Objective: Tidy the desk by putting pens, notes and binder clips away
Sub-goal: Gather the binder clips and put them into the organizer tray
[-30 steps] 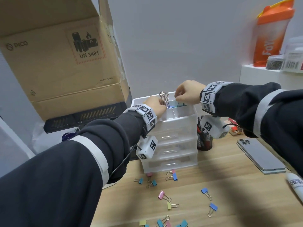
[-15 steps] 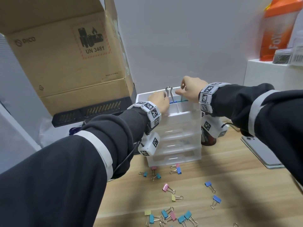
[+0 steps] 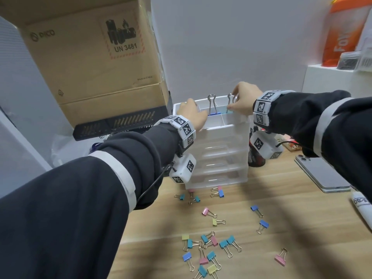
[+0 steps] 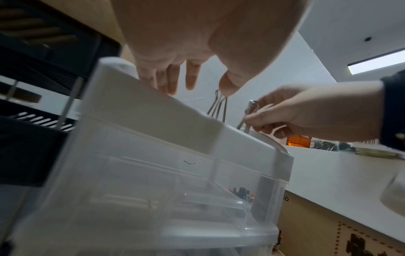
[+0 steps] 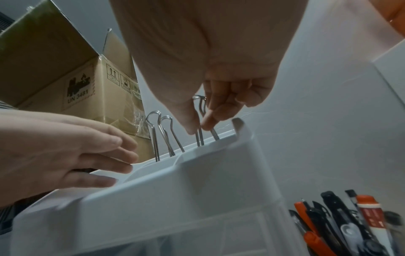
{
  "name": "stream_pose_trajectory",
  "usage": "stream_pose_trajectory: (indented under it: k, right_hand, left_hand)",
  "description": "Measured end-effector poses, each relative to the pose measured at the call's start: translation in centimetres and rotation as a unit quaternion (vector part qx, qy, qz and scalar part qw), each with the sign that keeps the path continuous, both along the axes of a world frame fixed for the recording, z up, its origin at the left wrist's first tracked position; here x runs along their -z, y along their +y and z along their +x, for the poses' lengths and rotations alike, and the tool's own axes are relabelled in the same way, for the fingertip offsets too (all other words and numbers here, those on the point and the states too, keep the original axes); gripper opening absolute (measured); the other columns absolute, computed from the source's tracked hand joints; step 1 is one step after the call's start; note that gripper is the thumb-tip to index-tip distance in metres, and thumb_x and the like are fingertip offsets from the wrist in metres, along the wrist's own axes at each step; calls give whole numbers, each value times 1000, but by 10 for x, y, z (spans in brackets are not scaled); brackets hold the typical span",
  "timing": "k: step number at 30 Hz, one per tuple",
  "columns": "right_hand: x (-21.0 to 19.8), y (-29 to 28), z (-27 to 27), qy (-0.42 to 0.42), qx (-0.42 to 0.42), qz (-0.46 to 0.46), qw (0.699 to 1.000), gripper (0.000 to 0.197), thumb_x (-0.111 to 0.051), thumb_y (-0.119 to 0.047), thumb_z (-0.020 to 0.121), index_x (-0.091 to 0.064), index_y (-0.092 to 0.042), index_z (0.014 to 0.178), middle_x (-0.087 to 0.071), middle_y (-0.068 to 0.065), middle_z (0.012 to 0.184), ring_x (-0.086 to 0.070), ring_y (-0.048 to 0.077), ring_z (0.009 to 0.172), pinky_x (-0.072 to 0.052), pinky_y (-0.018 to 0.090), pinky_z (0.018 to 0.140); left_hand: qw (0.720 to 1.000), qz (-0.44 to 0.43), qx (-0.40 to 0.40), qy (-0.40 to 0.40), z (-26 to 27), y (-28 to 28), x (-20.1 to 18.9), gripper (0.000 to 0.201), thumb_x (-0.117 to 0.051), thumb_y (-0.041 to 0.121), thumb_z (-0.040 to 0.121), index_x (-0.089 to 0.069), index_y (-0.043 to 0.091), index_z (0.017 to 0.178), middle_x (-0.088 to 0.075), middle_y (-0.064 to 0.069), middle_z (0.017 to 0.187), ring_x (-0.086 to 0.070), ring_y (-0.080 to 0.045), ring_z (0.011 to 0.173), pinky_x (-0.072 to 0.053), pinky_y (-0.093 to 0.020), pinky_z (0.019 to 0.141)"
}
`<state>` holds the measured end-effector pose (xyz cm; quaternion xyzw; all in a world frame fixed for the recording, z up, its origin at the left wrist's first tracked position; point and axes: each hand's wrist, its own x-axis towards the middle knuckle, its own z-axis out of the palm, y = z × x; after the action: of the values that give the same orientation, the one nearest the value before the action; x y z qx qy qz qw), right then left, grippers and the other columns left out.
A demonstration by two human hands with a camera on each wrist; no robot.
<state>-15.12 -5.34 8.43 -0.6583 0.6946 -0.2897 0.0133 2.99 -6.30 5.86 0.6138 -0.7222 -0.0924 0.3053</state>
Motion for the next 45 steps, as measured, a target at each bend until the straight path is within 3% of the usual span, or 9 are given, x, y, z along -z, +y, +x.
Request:
stream_pose_trajectory:
  k: [6, 13, 19, 26, 29, 35, 40, 43, 45]
  right_hand:
    - [-1, 29, -4, -48, 28, 3, 998, 50, -60, -27, 88, -42, -3, 128, -57, 14, 111, -61, 32, 97, -53, 41, 83]
    - [16, 77, -10, -17, 0, 11, 1000, 38, -60, -19, 83, -60, -6, 119, -64, 13, 110, -63, 31, 95, -56, 41, 83]
    - [61, 123, -6, 65, -38, 218, 973, 21, -65, -23, 84, -74, -4, 90, -75, 9, 81, -72, 22, 76, -59, 30, 63]
    - [135, 179, 7, 66, -81, 316, 943, 18, -68, -22, 86, -67, -9, 99, -74, 6, 86, -74, 18, 76, -62, 30, 66]
    - [159, 195, 24, 61, -119, 329, 935, 24, -69, -22, 86, -63, -12, 107, -74, 7, 92, -74, 20, 81, -62, 35, 73]
    - [185, 205, 60, 119, -144, 297, 936, 38, -69, -20, 85, -60, -21, 122, -64, 1, 109, -61, 18, 86, -53, 24, 67]
    - [202, 201, 76, 198, -114, 316, 921, 23, -64, -16, 87, -73, -15, 108, -71, 4, 110, -68, 25, 97, -56, 30, 82]
    - [207, 200, 73, 188, -90, 302, 930, 18, -62, -15, 87, -72, -9, 100, -73, 9, 100, -69, 25, 88, -58, 33, 78]
    - [209, 201, 70, 173, -79, 296, 936, 18, -59, -19, 89, -68, -7, 98, -71, 9, 97, -64, 23, 78, -56, 33, 75]
  left_hand:
    - [996, -53, 13, 65, 27, 26, -1, 32, -54, 21, 91, -56, 10, 121, -50, -9, 128, -55, -22, 105, -44, -29, 88]
    - [995, -61, -4, 82, 53, 71, 15, 24, -58, 20, 87, -58, 13, 110, -57, -5, 114, -58, -22, 99, -47, -32, 85]
    - [984, 141, 5, 108, 75, 115, 60, 17, -56, 16, 89, -63, 8, 103, -66, -11, 90, -60, -22, 70, -55, -35, 70]
    - [956, 282, 64, -42, 82, 182, 119, 8, -63, 17, 92, -62, 11, 87, -66, -5, 82, -63, -17, 67, -55, -28, 63]
    - [950, 287, 92, -83, 79, 200, 136, 5, -70, 15, 88, -64, 14, 88, -64, 0, 78, -61, -11, 66, -47, -18, 51]
    - [946, 258, 106, -168, 71, 216, 140, 21, -81, 15, 76, -72, 20, 94, -67, 3, 91, -58, -10, 70, -43, -21, 54]
    - [949, 252, 101, -163, 66, 216, 142, 20, -76, 10, 80, -73, 19, 98, -67, 3, 94, -62, -14, 76, -53, -24, 63]
    - [952, 242, 118, -148, 58, 215, 152, 17, -71, 6, 83, -72, 13, 99, -67, -1, 110, -69, -20, 91, -54, -23, 59]
    - [951, 238, 126, -152, 50, 215, 159, 16, -71, 5, 81, -71, 14, 95, -65, 0, 101, -67, -21, 89, -55, -25, 63]
